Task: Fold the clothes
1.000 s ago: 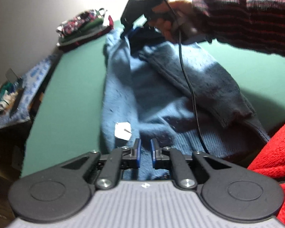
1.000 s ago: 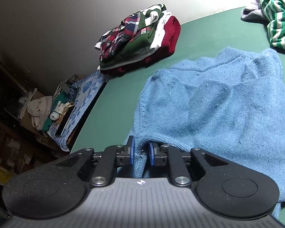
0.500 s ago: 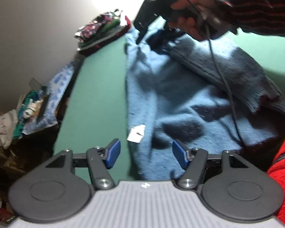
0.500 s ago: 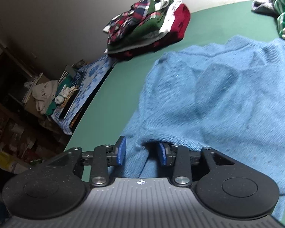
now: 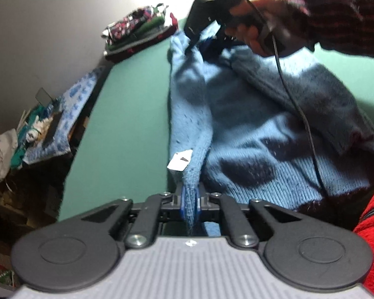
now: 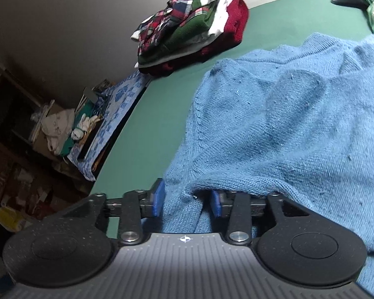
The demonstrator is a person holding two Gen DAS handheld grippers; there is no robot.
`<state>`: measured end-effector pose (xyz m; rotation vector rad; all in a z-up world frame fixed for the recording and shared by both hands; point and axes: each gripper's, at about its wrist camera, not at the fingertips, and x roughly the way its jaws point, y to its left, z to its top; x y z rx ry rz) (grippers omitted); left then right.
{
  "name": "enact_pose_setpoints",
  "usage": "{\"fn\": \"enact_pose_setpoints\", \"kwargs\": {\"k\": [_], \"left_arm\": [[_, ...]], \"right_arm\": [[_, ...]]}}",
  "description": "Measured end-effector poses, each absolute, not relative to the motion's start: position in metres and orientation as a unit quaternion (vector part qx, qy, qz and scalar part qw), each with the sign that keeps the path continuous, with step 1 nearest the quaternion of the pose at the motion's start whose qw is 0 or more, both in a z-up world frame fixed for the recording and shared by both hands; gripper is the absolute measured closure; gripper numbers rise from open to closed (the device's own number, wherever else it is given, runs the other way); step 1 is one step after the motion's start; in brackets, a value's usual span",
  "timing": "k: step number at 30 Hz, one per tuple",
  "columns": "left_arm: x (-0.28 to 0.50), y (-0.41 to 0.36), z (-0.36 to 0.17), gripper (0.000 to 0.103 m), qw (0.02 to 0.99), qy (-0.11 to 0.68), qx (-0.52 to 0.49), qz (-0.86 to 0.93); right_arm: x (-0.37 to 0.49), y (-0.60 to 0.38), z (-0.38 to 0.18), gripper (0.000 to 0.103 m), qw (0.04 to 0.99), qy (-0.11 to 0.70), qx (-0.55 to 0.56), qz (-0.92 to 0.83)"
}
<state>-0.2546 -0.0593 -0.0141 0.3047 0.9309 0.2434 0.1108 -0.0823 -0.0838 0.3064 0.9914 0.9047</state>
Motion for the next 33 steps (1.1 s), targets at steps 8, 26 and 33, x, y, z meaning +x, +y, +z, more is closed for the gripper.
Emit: {"fn": "enact_pose_setpoints", "kwargs": {"k": [8, 26, 33], "left_arm": [[-0.254, -0.073, -0.003, 0.097, 0.886, 0.441, 0.137, 0.044], [-0.258, -0.07, -0.021, 0.065, 0.883, 0.465, 0.057, -0.03], [-0.259, -0.027, -0.018, 0.05, 0.887, 0.462, -0.029, -0.015]], "right_arm": [[0.109, -0.088, -0.064, 0.087, 0.808, 0.405, 0.104, 0.416], [0.096, -0.091, -0.07, 0.075, 0.812, 0.403, 0.031, 0.42], [0.029, -0.121, -0.057, 0.075, 0.759, 0.392, -0.001, 0.52]]}}
